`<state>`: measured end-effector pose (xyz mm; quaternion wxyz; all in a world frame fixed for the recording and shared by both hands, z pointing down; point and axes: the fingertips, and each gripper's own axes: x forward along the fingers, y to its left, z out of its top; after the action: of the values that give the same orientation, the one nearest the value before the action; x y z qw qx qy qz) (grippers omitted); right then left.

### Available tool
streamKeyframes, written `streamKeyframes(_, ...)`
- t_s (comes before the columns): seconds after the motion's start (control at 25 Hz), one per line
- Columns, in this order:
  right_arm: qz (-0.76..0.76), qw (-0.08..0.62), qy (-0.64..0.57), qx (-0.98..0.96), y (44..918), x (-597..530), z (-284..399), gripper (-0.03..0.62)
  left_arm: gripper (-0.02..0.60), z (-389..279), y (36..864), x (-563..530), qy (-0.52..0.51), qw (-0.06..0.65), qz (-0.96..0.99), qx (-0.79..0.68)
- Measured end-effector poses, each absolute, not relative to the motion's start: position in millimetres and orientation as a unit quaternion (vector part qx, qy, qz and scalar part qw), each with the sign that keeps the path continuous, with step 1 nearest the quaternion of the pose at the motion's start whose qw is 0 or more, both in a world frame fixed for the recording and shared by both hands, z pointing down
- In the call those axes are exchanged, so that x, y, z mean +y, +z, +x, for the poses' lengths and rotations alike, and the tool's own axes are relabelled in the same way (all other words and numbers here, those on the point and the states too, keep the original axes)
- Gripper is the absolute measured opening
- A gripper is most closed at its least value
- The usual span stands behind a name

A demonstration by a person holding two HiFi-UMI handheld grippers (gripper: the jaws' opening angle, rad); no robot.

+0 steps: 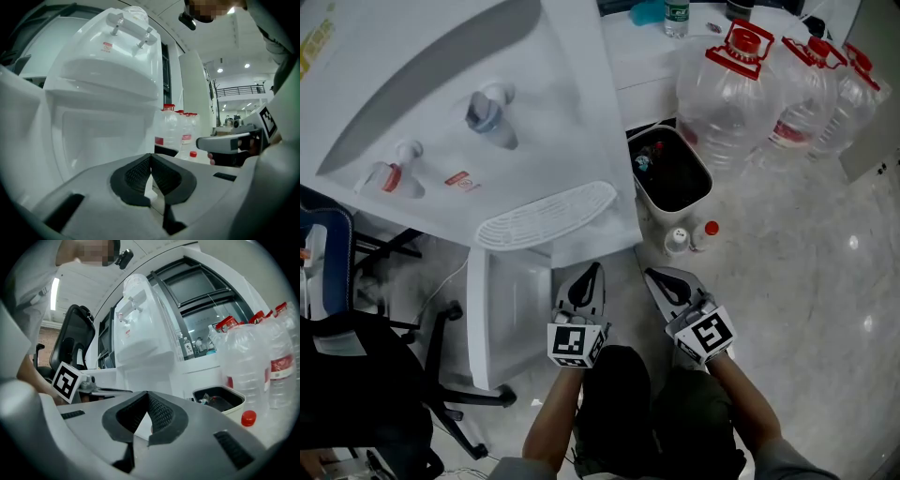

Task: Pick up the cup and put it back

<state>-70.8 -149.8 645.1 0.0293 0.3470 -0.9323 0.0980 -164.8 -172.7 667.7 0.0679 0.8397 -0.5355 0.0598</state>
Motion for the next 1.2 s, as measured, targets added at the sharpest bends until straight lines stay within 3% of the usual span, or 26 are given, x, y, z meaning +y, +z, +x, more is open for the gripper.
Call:
streamKeyframes(0.16, 0.342, 0.032, 0.107, -0.933, 661.1, -153.5, -74.7, 0.011, 0.012, -179.1, 700.7, -194.0, 0.062, 0.075, 0.827, -0.553)
streamKeyframes(0.4, 0.352, 0.007, 0.110, -0.930, 678.1, -157.7, -65.1, 0.011, 0.112, -190.6, 751.0, -222.6, 0.074, 0.098, 0.813, -0.569)
streamKeyframes(0.8, 0.366, 0.018, 0.140, -0.920, 703.6, -163.2, -46.0, 0.011, 0.209, -189.3, 803.3, -274.6, 0.089, 0.108, 0.792, -0.594)
streamKeyframes(1.0, 0.372, 0.028, 0.145, -0.916, 711.7, -169.9, -34.8, 0.011, 0.308, -192.2, 825.0, -291.8, 0.097, 0.127, 0.768, -0.620)
streamKeyframes(1.2, 0.372, 0.039, 0.155, -0.914, 721.1, -173.2, -28.0, 0.011, 0.322, -191.7, 836.3, -307.3, 0.103, 0.131, 0.764, -0.624)
